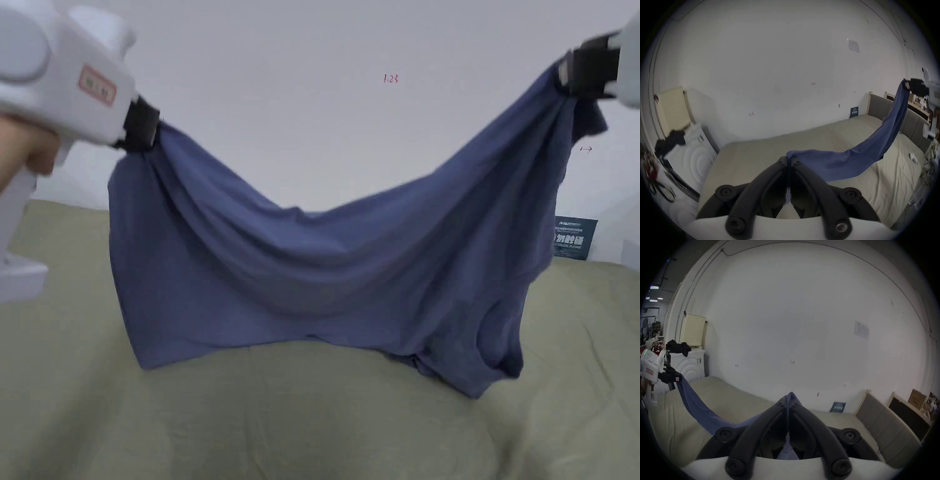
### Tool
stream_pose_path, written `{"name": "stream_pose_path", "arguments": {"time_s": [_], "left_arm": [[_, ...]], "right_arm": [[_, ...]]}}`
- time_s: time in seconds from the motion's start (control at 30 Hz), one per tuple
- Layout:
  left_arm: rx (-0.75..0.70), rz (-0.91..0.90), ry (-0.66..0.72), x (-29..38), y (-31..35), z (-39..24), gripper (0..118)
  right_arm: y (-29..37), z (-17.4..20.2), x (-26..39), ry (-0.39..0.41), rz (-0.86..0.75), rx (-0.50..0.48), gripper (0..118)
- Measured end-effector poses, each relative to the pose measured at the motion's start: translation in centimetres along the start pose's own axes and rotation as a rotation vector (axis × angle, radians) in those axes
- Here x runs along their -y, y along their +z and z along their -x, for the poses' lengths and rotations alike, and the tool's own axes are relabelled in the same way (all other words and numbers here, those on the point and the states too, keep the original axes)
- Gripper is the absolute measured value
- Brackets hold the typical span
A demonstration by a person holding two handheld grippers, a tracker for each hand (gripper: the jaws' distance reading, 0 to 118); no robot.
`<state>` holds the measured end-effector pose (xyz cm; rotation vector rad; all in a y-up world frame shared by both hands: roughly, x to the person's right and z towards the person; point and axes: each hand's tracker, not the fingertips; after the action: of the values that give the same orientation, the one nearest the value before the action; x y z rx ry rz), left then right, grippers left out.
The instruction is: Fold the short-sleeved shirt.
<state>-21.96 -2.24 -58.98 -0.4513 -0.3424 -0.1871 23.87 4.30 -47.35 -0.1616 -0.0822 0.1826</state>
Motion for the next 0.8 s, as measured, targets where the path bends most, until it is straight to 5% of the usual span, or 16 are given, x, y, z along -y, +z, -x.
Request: {"name": "stream_pose_path", "arguments": {"time_s": [0.8], "left_arm": [[0.136, 0.091, 0.083, 23.9, 13.6, -5.9, 1]], "right_arm": [[19.2, 2.4, 20.9, -0.200, 0.182, -0.107, 4]]}}
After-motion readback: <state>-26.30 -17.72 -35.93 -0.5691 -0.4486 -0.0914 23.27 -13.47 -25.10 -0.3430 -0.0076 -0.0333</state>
